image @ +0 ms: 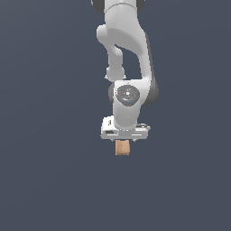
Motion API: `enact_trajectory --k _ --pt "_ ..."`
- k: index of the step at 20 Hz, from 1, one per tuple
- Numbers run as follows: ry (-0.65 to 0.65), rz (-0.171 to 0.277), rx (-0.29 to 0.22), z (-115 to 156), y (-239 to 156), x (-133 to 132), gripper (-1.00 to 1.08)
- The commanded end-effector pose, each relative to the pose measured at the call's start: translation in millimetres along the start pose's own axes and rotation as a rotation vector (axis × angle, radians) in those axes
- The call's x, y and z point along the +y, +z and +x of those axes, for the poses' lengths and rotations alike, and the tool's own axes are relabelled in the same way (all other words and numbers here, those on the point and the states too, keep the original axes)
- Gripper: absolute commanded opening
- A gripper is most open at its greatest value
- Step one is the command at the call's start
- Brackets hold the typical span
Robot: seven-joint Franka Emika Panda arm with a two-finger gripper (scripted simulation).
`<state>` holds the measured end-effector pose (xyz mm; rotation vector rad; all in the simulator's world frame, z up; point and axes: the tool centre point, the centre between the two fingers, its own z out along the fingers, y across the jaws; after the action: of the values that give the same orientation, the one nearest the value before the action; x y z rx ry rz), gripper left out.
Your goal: Pick up the object and move it to a goal position.
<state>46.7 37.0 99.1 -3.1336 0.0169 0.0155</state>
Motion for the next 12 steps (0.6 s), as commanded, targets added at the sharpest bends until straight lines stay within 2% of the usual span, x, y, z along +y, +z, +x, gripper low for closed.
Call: enact_trajectory --k 1,12 --pt "0.0 -0.005 0.006 6 5 1 1.0" --pt "-0.001 -0.007 0.008 9 18 1 1.0"
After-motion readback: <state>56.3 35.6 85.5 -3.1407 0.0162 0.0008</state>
